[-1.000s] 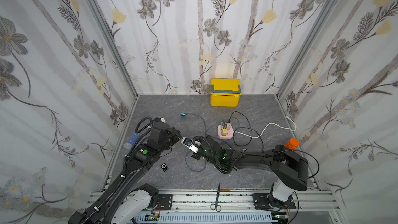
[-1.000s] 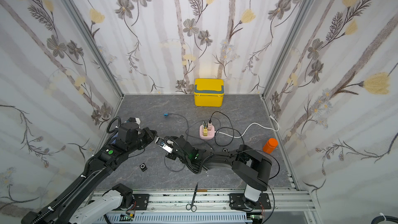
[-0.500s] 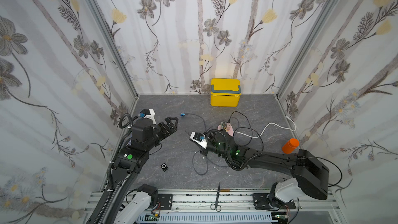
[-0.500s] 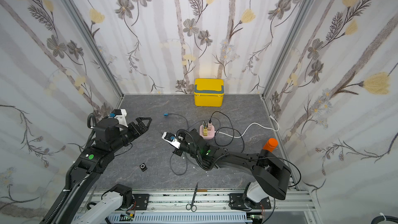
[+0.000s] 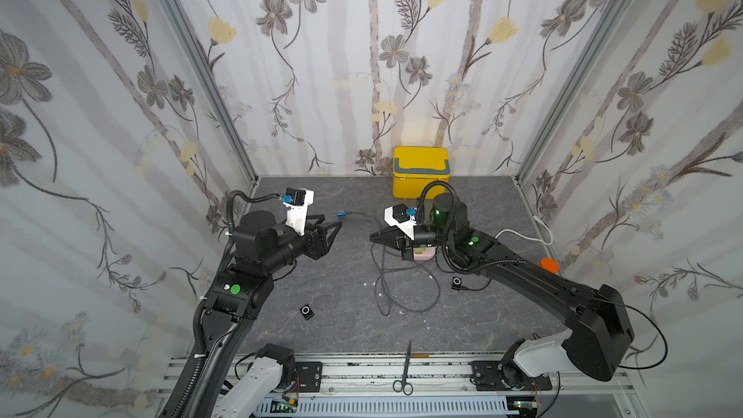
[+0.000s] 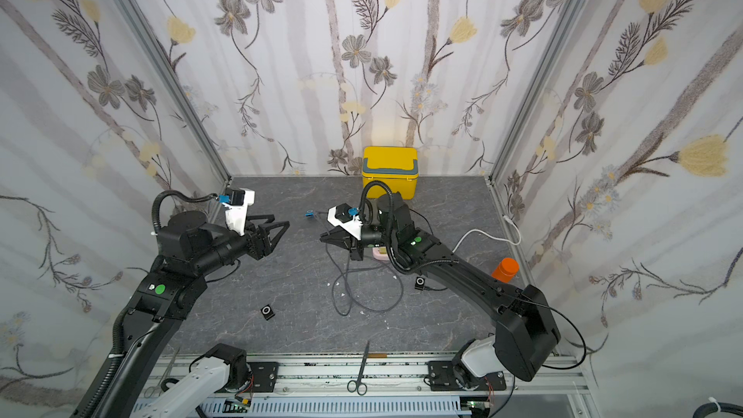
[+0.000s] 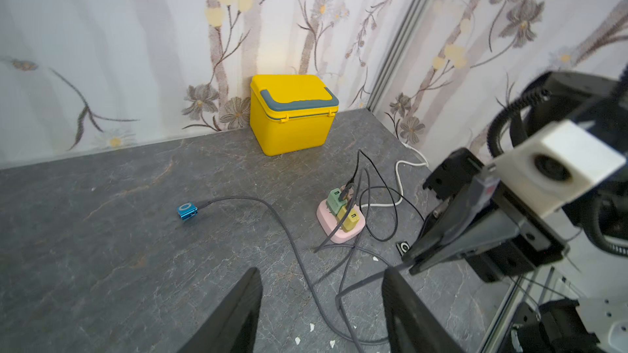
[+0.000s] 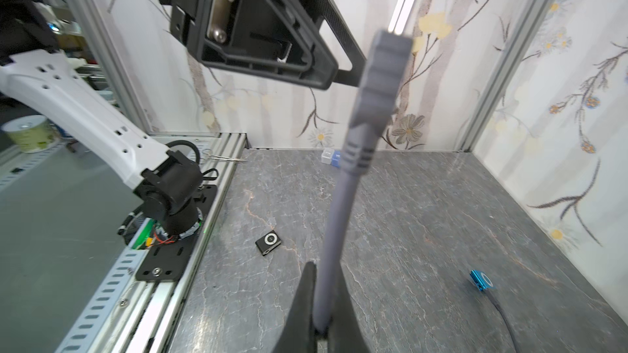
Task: Charge mp3
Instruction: Pick up the charging cable from the center of the board.
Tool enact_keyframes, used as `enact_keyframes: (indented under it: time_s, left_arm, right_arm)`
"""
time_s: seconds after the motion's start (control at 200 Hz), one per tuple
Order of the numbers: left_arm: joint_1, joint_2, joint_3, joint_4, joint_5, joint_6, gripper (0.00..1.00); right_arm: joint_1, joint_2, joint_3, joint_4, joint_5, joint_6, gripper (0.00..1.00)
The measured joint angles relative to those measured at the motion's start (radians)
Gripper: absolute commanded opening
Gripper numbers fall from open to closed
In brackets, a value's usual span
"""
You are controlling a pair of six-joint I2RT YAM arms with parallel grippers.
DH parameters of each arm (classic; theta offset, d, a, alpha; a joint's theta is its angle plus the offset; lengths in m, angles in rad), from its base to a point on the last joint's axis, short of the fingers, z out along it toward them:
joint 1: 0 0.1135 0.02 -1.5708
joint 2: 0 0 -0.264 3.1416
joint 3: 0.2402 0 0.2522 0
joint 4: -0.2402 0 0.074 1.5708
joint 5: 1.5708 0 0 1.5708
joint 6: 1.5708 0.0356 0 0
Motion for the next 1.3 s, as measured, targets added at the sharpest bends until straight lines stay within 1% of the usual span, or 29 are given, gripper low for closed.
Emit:
enact_keyframes:
  time_s: [0.085, 0.205, 0.295, 0.35, 0.47, 0.545, 0.709, 0.994, 1.169, 1.304]
  left_arm:
    - [0.0, 0.067, 0.067, -0.029, 0.074, 0.074, 0.58]
    - [0.001, 0.172, 0.192, -0.093, 0.214, 0.175, 0.54]
    - [0.002, 0.256, 0.295, -0.148, 0.33, 0.261, 0.51]
    - [0.003, 0.304, 0.347, -0.188, 0.387, 0.311, 0.51]
    - [0.003, 0.382, 0.412, -0.266, 0.467, 0.397, 0.49]
    - [0.003, 0.401, 0.424, -0.306, 0.499, 0.439, 0.48]
    - [0.002, 0.447, 0.427, -0.346, 0.534, 0.485, 0.45]
    - [-0.019, 0.505, 0.452, -0.354, 0.561, 0.51, 0.41]
    - [-0.032, 0.524, 0.458, -0.354, 0.578, 0.518, 0.41]
    - [-0.039, 0.527, 0.465, -0.356, 0.59, 0.522, 0.34]
  right_arm:
    - [-0.039, 0.027, 0.064, -0.107, -0.09, -0.039, 0.0]
    - [-0.069, 0.061, 0.128, -0.248, -0.161, -0.116, 0.0]
    - [-0.08, 0.085, 0.157, -0.332, -0.193, -0.166, 0.0]
    - [-0.085, 0.103, 0.175, -0.378, -0.211, -0.192, 0.0]
    - [-0.092, 0.128, 0.204, -0.457, -0.231, -0.238, 0.0]
    - [-0.092, 0.13, 0.206, -0.486, -0.235, -0.255, 0.0]
    - [-0.091, 0.131, 0.212, -0.513, -0.235, -0.269, 0.0]
    - [-0.09, 0.134, 0.232, -0.491, -0.235, -0.249, 0.0]
    - [-0.085, 0.18, 0.239, -0.486, -0.234, -0.234, 0.0]
    - [-0.075, 0.185, 0.247, -0.484, -0.229, -0.226, 0.0]
